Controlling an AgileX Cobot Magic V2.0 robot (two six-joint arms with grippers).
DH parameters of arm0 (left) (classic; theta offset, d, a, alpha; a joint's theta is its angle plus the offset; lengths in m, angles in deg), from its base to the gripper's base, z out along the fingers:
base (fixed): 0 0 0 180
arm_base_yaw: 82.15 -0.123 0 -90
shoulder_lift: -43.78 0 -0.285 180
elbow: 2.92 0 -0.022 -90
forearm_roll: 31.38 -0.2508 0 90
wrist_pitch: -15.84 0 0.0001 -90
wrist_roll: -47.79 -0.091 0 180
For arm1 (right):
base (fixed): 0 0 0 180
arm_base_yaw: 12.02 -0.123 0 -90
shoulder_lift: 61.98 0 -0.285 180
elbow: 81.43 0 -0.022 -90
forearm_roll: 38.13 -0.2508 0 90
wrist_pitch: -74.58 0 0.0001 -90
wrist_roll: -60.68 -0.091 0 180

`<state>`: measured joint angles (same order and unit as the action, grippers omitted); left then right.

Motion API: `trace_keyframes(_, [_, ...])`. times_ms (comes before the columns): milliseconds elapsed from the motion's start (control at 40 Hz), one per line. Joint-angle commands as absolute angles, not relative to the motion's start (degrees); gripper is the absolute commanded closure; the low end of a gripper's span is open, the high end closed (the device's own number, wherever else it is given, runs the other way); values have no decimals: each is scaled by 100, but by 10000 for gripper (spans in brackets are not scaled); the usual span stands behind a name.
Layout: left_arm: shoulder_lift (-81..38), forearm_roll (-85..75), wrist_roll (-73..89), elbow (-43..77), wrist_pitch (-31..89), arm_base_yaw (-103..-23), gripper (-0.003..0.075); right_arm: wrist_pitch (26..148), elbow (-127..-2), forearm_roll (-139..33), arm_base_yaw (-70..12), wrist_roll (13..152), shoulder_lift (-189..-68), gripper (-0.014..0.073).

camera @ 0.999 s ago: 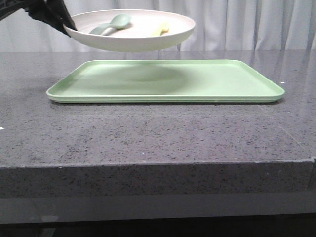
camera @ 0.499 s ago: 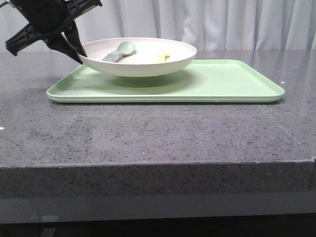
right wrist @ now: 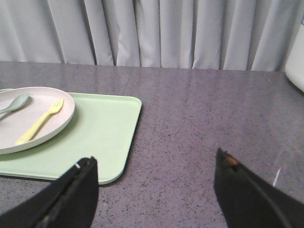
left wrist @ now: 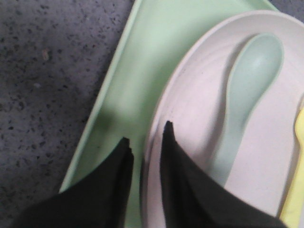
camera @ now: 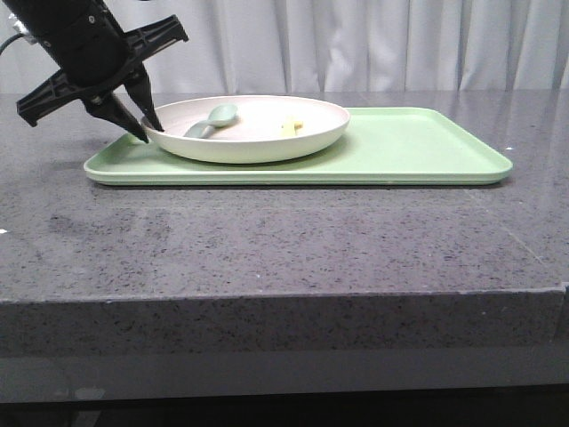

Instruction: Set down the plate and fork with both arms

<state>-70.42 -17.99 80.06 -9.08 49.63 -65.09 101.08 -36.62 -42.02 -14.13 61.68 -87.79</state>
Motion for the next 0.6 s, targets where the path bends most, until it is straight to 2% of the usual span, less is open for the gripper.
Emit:
trace_keyframes(0, [-6718, -1711, 8009, -1102, 4797, -6462, 386, 9674, -3811, -4210, -1392, 6200, -8886, 56])
trace_keyframes(50, [-6670, -1701, 7919, -1102, 4880, -6449, 360, 9668, -3804, -4210, -1392, 6200, -8886, 56])
trace_keyframes(225, [-6284, -1689, 7065, -1102, 5279, -6449, 362, 9690, -3804, -4210, -1392, 6200, -8886, 56])
trace_keyframes(574, [-4757, -1487, 4422, -1102, 7140, -6474, 362, 10235, -4072, -4610, -1392, 6200, -9335, 56])
